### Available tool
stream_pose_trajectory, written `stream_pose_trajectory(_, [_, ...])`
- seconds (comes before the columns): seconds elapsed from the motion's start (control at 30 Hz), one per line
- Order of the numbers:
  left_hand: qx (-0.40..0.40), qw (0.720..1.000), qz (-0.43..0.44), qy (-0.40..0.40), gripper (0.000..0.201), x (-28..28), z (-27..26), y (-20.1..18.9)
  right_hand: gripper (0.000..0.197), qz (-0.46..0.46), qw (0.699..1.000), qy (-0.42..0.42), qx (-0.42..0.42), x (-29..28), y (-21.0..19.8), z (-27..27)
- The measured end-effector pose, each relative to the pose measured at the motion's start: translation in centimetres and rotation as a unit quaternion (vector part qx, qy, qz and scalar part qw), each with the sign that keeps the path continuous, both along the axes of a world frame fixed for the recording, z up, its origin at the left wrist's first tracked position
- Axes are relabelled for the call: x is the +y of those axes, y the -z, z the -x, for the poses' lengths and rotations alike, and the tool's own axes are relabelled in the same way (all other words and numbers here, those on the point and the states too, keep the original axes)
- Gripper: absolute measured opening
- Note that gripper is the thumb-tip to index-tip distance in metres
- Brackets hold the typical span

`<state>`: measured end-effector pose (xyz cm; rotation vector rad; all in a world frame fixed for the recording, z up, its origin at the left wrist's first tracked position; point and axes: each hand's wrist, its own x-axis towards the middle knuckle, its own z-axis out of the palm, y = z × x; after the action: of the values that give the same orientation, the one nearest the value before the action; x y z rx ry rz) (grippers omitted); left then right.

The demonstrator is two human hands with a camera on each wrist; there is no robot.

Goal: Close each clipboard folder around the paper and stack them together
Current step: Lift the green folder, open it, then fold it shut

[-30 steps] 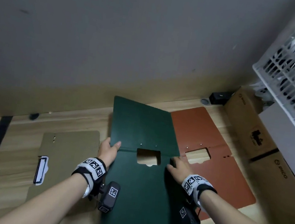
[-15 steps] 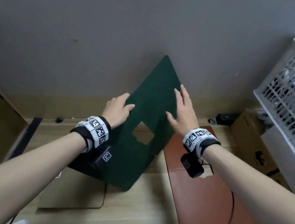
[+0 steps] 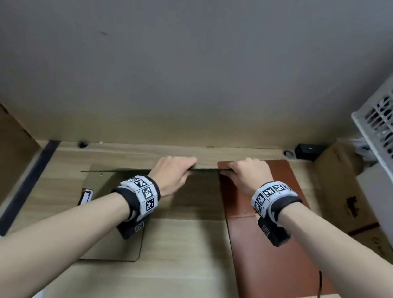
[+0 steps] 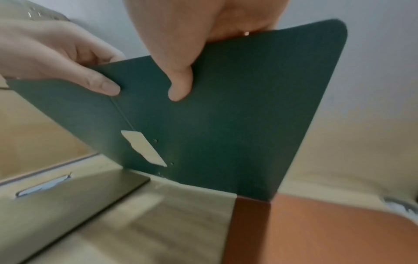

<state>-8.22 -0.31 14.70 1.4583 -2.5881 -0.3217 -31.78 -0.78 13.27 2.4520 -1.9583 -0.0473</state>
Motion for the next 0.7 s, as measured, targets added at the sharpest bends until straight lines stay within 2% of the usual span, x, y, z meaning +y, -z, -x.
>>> stream_pose_trajectory(0.07, [-0.021, 0.999, -0.035, -0.001, 0.006, 1.5, 0.3, 2.2, 0.036, -0.025, 0.999, -0.027, -0.016, 1.7, 3.2, 0.6])
stream_pose_trajectory(0.13, [-0.06, 0.995, -0.08, 0.004, 0.031, 3.2, 0.5, 4.9, 0.038, -0.076, 0.996, -0.039, -0.041, 3.4, 6.5, 1.0])
stream_pose_trajectory(0.2, [-0.129, 0.982, -0.131, 0.033, 0.061, 5.2, 0.7, 7.9, 0.049, -0.134, 0.989, -0.032, -0.061, 5.3, 9.4, 1.1])
stream_pose_trajectory(0.27, [-0.175, 0.968, -0.17, 0.053, 0.073, 7.1, 0.7, 10.5, 0.06, -0.164, 0.983, -0.028, -0.074, 7.1, 12.0, 0.9])
stream_pose_trajectory(0.5, [-0.217, 0.945, -0.234, 0.069, 0.083, 10.7, -0.3, 16.9, 0.072, -0.184, 0.979, -0.012, -0.088, 11.1, 18.2, -1.2])
stream_pose_trajectory(0.6, [-0.207, 0.938, -0.269, 0.069, 0.087, 11.5, -1.1, 19.1, 0.076, -0.188, 0.979, -0.002, -0.073, 12.1, 19.8, -2.3])
stream_pose_trajectory(0.7, [-0.177, 0.926, -0.327, 0.06, 0.087, 11.8, -2.2, 20.6, 0.082, -0.212, 0.972, 0.023, -0.094, 12.8, 20.7, -3.1])
